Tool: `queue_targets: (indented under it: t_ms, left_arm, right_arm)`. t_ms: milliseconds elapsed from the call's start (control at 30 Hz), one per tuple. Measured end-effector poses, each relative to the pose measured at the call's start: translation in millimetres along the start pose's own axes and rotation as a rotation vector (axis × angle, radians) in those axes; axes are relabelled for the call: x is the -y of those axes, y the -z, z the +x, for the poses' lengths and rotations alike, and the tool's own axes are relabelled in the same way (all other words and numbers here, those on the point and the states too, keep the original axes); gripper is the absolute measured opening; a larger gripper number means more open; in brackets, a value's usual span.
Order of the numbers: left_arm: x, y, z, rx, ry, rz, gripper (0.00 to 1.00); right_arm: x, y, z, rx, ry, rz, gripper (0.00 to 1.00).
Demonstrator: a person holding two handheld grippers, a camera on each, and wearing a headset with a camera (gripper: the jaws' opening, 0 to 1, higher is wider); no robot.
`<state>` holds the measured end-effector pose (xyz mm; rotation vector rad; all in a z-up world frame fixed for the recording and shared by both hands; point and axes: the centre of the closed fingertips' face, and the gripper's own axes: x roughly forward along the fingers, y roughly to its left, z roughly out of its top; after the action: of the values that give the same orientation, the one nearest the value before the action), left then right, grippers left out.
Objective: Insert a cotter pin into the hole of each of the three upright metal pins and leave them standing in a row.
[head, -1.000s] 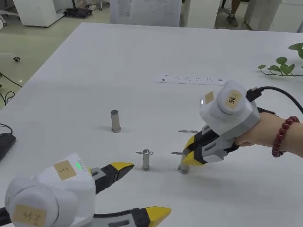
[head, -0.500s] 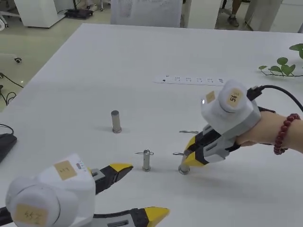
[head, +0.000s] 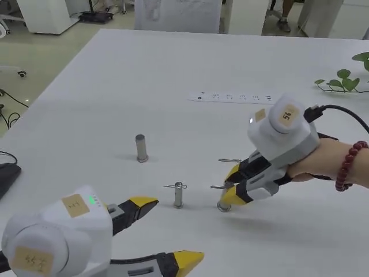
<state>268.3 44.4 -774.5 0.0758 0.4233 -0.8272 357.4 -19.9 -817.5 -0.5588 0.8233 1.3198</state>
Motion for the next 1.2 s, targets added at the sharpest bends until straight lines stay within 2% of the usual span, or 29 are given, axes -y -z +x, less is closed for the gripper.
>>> queue_targets:
  t_ms: [200, 367, 500, 667, 833, 933, 1100, 1200]
  left_arm:
    - [-5.1, 0.6, -4.5, 0.003, -0.016, -0.002, 0.66]
    - [-8.7, -1.4, -7.5, 0.011, -0.028, -0.003, 0.67]
    - [-11.1, -2.5, -8.8, 0.013, -0.035, -0.001, 0.67]
    - [-12.7, -3.8, -10.1, 0.019, -0.040, -0.005, 0.67]
    - [-14.6, -3.4, -11.2, 0.020, -0.045, -0.008, 0.68]
    - [-15.6, -3.9, -11.9, 0.024, -0.049, -0.008, 0.68]
    - [-18.9, -9.9, -14.8, 0.050, -0.071, -0.006, 0.69]
    - [-20.6, -9.4, -15.2, 0.047, -0.079, -0.015, 0.69]
  right_arm:
    - [-1.1, -13.9, -7.3, 0.057, 0.016, 0.100, 0.37]
    - [-0.1, -29.3, -9.5, 0.105, 0.032, 0.123, 0.39]
    - [5.7, -46.8, -9.6, 0.169, 0.064, 0.136, 0.43]
    - [9.1, -65.2, -5.7, 0.226, 0.078, 0.146, 0.44]
    - [13.5, -78.4, 1.6, 0.248, 0.098, 0.128, 0.44]
    - [16.4, -89.1, 7.6, 0.279, 0.097, 0.132, 0.44]
    - [22.6, -103.6, 17.2, 0.305, 0.127, 0.096, 0.43]
    - [31.1, -110.5, 22.9, 0.323, 0.138, 0.092, 0.43]
